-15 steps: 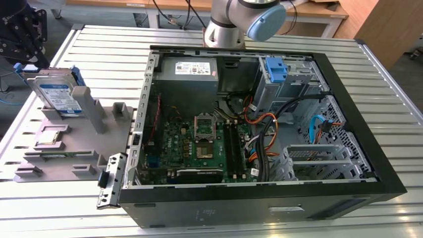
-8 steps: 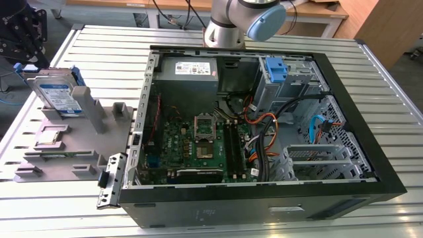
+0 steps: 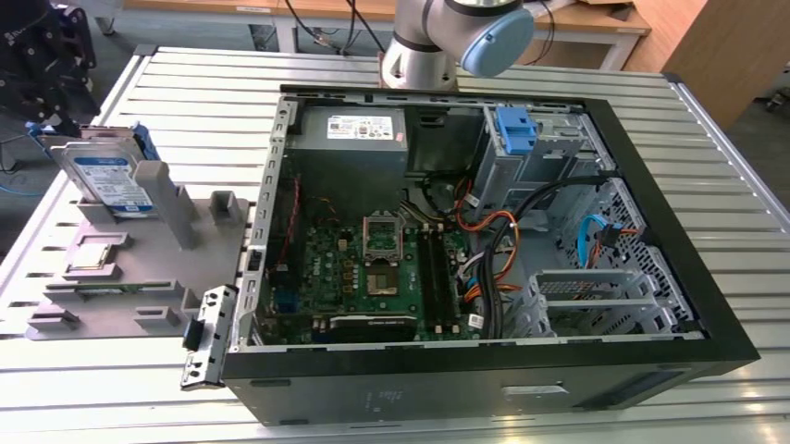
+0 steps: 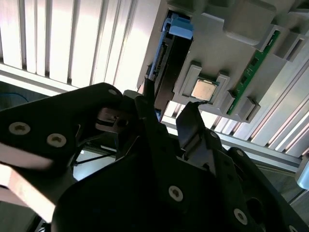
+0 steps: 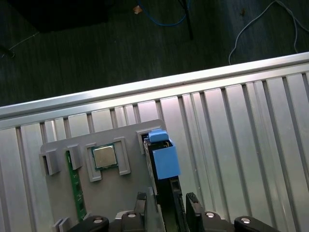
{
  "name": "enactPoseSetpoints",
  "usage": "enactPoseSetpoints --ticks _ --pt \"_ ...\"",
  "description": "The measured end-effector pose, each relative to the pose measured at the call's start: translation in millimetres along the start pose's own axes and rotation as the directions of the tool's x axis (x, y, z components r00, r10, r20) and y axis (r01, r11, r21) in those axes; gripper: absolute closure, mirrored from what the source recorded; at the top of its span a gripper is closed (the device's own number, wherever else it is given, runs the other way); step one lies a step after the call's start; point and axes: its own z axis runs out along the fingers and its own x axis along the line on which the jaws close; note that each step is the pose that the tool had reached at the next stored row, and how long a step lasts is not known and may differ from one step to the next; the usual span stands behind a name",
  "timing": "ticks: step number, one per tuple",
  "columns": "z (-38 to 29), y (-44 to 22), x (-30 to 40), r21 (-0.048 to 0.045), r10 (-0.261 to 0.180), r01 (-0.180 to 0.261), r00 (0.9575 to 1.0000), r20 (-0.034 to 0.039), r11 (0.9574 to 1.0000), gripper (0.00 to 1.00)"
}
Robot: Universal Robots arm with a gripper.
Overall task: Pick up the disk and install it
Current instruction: 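Pick up the disk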
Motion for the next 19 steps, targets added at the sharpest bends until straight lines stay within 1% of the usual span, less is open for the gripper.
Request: enactPoseSetpoints --ticks 1,2,3,4,15,17,19 --pt "0.0 0.0 0.0 0.0000 0.000 0.000 1.0000 0.0000 1.0000 0.59" --pt "0.0 0.0 0.0 0.0000 0.000 0.000 1.0000 0.0000 1.0000 0.53" --pt "0.0 0.0 0.0 0.0000 0.000 0.000 1.0000 0.0000 1.0000 0.53" --pt "0.0 0.0 0.0 0.0000 0.000 0.000 1.0000 0.0000 1.0000 0.47" --pt "0.0 0.0 0.0 0.0000 0.000 0.000 1.0000 0.0000 1.0000 0.47" --pt "0.9 0.1 0.1 0.0022 0.000 0.000 1.0000 0.0006 1.0000 0.47" --pt "2.4 0.1 0.2 0.0067 -0.001 0.001 1.0000 0.0014 1.0000 0.47"
